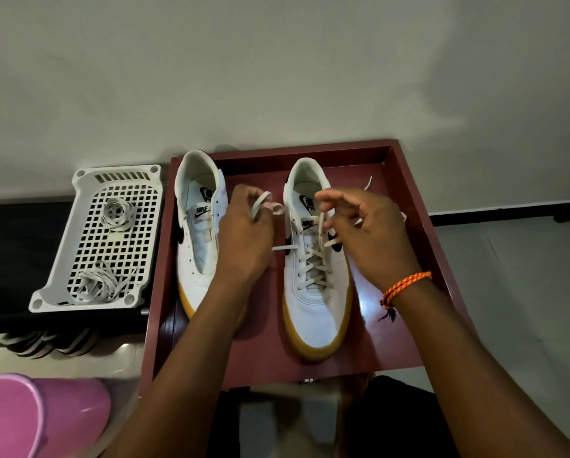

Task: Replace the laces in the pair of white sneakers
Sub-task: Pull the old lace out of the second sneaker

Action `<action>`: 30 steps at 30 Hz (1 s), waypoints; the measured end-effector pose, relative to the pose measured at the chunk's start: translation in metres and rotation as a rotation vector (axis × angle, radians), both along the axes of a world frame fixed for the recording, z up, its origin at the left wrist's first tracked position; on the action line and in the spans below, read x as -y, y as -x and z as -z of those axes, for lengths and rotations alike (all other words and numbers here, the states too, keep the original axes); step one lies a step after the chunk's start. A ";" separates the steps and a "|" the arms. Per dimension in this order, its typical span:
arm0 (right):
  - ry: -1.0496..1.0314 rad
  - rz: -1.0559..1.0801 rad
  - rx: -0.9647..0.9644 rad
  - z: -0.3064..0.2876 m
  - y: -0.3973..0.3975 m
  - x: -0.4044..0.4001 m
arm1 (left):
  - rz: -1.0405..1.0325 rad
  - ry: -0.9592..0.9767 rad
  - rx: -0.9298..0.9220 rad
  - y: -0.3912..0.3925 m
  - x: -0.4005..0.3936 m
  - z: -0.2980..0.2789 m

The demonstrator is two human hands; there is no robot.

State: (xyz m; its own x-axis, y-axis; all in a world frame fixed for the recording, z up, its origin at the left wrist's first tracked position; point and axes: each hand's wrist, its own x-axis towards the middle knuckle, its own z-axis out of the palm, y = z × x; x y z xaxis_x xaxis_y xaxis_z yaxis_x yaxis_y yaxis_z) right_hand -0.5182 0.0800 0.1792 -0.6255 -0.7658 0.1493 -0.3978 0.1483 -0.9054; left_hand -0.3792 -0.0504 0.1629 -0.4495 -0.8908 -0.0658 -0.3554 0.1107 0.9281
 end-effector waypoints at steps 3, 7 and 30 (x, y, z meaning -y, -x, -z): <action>-0.254 -0.018 -0.221 0.010 0.001 -0.003 | 0.070 0.160 0.226 -0.002 0.001 0.010; -0.426 -0.124 -0.207 0.009 0.002 -0.009 | 0.054 0.378 0.377 0.000 -0.011 0.006; -0.321 -0.205 -0.154 0.019 0.004 -0.006 | 0.409 0.413 0.333 0.013 -0.030 0.004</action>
State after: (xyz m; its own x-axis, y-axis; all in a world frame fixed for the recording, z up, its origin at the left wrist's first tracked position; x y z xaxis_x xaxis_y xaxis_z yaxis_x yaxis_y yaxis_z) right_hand -0.5221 0.0863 0.1604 -0.4438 -0.8953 -0.0376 -0.5756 0.3170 -0.7538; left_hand -0.3919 -0.0202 0.1591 -0.7708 -0.6350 0.0509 -0.4695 0.6202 0.6284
